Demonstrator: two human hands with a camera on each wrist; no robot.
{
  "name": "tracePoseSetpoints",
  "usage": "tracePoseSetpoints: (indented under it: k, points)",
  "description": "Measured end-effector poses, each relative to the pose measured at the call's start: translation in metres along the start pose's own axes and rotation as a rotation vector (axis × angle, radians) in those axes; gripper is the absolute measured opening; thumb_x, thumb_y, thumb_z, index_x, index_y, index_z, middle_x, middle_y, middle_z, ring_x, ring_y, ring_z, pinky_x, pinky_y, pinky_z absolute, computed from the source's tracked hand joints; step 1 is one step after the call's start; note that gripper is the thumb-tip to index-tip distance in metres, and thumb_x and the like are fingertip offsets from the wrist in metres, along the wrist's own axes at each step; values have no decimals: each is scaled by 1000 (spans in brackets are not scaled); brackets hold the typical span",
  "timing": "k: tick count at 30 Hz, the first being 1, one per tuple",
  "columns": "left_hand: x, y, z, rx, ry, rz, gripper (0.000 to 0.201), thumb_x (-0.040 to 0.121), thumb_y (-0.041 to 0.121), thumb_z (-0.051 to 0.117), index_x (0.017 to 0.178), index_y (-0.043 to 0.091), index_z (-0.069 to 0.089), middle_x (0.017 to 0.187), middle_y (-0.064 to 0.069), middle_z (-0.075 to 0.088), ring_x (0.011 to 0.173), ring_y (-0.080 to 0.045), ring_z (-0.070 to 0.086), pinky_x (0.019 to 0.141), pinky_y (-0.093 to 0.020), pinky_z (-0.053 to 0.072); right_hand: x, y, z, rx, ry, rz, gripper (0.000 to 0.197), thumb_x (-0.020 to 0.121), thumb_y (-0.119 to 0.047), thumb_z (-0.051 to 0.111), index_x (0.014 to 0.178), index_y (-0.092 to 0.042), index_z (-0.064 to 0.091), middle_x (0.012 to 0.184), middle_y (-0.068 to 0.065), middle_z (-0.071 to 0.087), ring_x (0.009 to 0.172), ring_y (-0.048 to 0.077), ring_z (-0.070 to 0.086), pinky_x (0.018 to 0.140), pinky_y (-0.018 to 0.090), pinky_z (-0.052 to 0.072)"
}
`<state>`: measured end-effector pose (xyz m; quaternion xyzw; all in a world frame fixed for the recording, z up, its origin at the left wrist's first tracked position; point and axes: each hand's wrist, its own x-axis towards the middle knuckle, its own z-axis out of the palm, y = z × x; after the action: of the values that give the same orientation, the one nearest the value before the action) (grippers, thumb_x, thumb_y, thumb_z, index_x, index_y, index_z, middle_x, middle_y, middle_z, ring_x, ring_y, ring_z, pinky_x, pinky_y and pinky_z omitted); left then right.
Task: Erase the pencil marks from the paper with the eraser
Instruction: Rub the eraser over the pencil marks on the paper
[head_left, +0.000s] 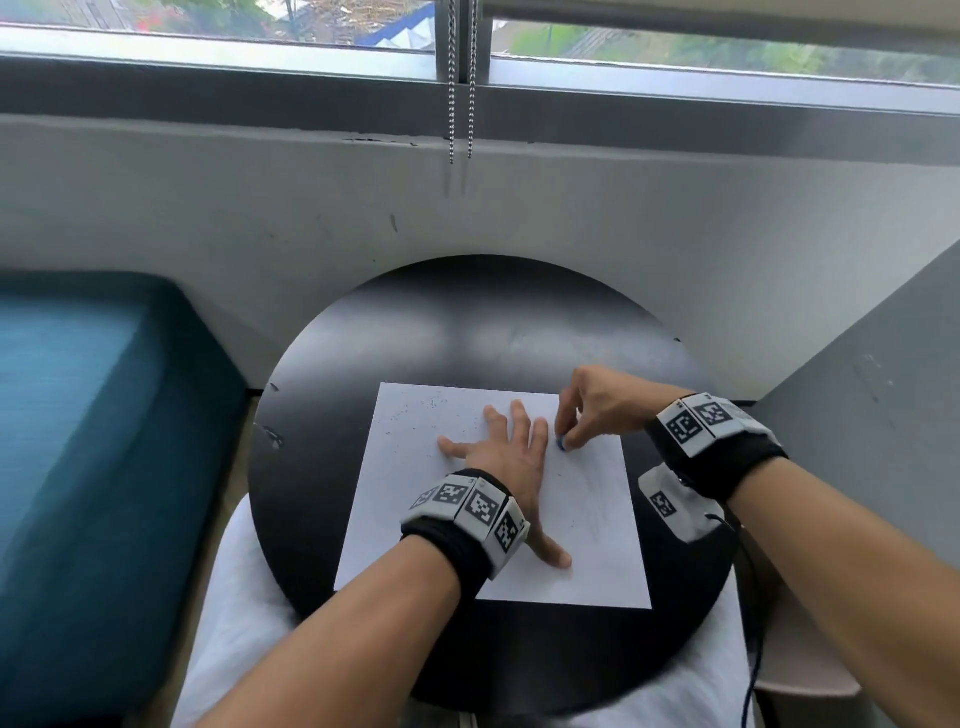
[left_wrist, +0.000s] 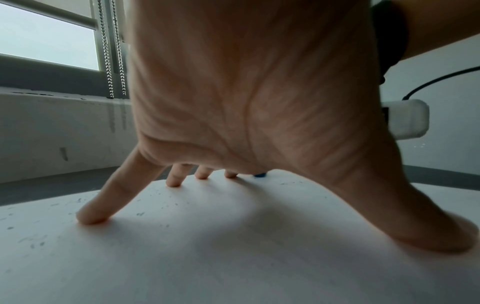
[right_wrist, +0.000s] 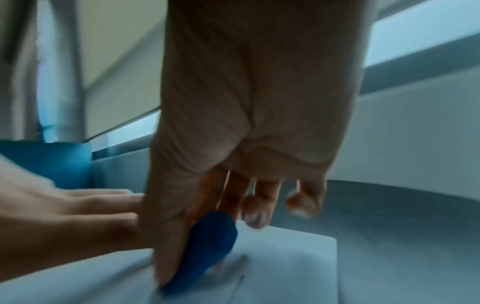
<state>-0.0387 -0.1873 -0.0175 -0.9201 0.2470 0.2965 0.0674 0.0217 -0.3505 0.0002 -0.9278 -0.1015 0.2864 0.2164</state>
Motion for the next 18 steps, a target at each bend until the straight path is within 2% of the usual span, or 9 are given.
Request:
tracePoseSetpoints:
  k: [1,3,5,7,9,10,11,14,18]
  points:
    - [-1,0,-1,-2,-2,-2,151,55,81,74,155,14,-18,162,-10,-22,149,-41,-10,99,-80,27,0,-2,-1,-16,-31,6,9,71,-14,80,80,-15,79,81,4,74,62,5,56,55,13,40]
    - [-1,0,-1,-3,2,-4,152,54,81,74,155,14,-18,162,-10,-21,149,-40,-10,99,-79,28,3,-1,-4,-14,50,13,10,71,-15,81,81,-16,79,80,1,73,62,5,56,54,11,38]
    - [0,0,1,1,10,-4,152,54,82,73,155,14,-18,162,-10,-21,149,-39,-9,99,-79,27,4,0,-2,10,152,11,9,71,-14,80,79,-16,79,78,2,73,66,9,58,59,19,42]
    - [0,1,1,-4,7,-1,151,54,81,74,155,14,-17,162,-9,-21,149,-39,-10,99,-80,27,0,1,2,23,95,2,7,70,-12,80,76,-16,79,78,5,73,66,10,58,60,24,43]
    - [-1,0,-1,-6,5,-4,151,55,81,74,155,14,-17,162,-9,-21,149,-39,-10,99,-80,27,-6,-3,3,6,-49,13,8,70,-13,81,77,-15,79,78,5,73,64,7,57,54,13,39]
    - [-2,0,-1,-9,4,-6,150,55,81,74,155,14,-17,162,-9,-21,149,-39,-10,99,-79,27,-6,-3,2,4,-60,21,9,70,-13,81,79,-15,79,79,4,73,63,6,57,52,9,38]
    - [-2,0,-2,-9,4,-6,150,55,81,74,155,15,-17,162,-9,-21,149,-39,-10,99,-79,27,-5,-1,1,14,-14,24,9,71,-14,81,79,-16,79,80,3,74,64,5,57,53,9,38]
    - [-1,0,0,-11,9,-1,150,55,81,74,155,15,-17,162,-8,-21,149,-38,-10,100,-79,27,-5,3,2,64,159,7,7,71,-12,80,77,-16,79,78,2,74,68,9,59,62,21,44]
    - [-1,-1,-1,-12,3,-6,150,54,81,74,155,16,-16,162,-8,-21,150,-39,-10,100,-79,27,-12,-6,4,2,-76,13,9,70,-11,81,79,-13,79,79,5,73,59,4,56,49,8,37]
